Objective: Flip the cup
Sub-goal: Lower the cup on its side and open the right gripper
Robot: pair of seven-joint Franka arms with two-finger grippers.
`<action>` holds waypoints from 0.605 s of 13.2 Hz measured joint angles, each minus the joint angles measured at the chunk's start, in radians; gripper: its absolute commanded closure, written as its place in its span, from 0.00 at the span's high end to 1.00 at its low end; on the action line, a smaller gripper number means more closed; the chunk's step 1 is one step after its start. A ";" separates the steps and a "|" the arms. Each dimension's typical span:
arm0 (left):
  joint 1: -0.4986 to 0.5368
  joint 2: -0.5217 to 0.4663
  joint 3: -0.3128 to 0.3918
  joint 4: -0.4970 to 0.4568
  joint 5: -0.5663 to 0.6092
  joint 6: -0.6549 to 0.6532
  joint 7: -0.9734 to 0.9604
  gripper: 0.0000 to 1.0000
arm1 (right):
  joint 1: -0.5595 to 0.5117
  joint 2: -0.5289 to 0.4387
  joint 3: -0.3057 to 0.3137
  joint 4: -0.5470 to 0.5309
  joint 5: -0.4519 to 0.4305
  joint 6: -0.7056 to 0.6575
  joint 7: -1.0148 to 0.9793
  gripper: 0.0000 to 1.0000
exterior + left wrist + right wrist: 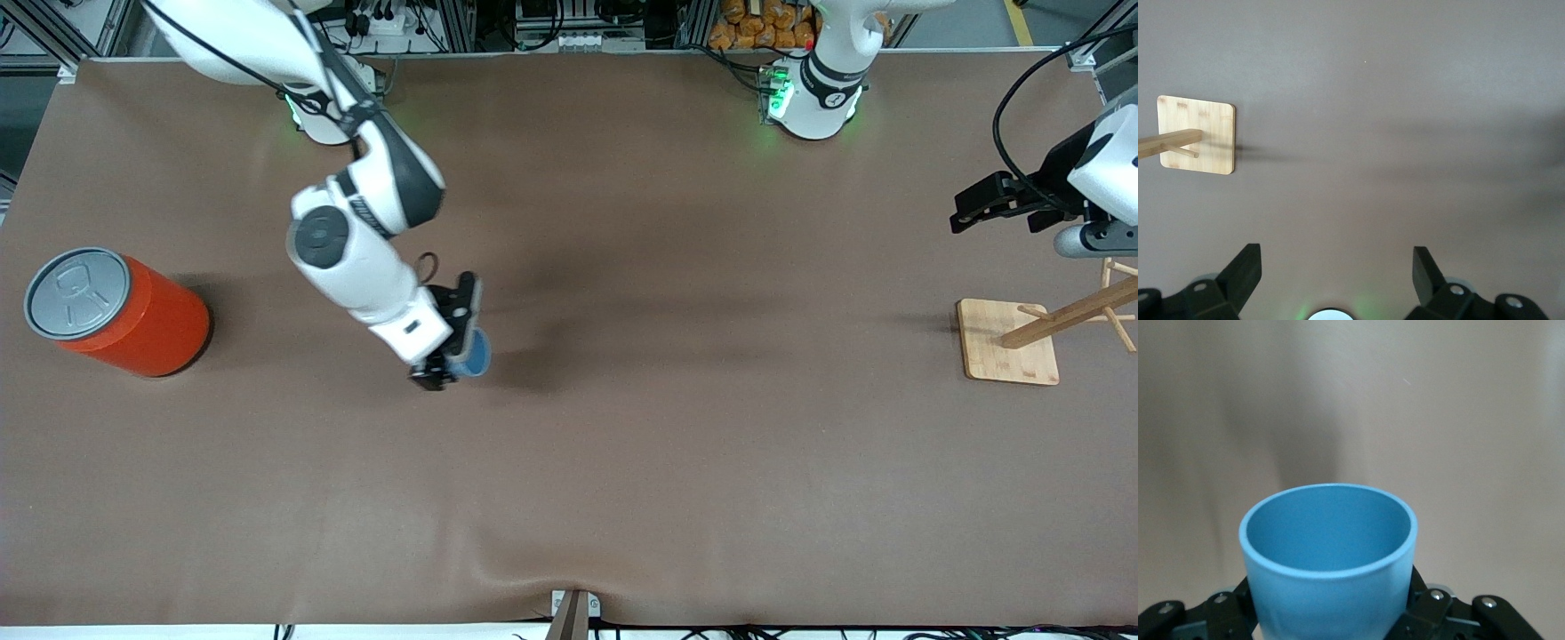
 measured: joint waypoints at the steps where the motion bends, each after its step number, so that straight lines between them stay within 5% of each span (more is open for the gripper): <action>1: 0.000 0.002 0.000 0.000 -0.006 0.000 0.000 1.00 | 0.036 0.030 -0.004 0.001 -0.013 0.028 0.002 0.48; 8: 0.004 0.021 0.002 0.000 -0.035 0.000 0.000 1.00 | 0.181 0.152 -0.059 0.040 -0.088 0.122 0.075 0.55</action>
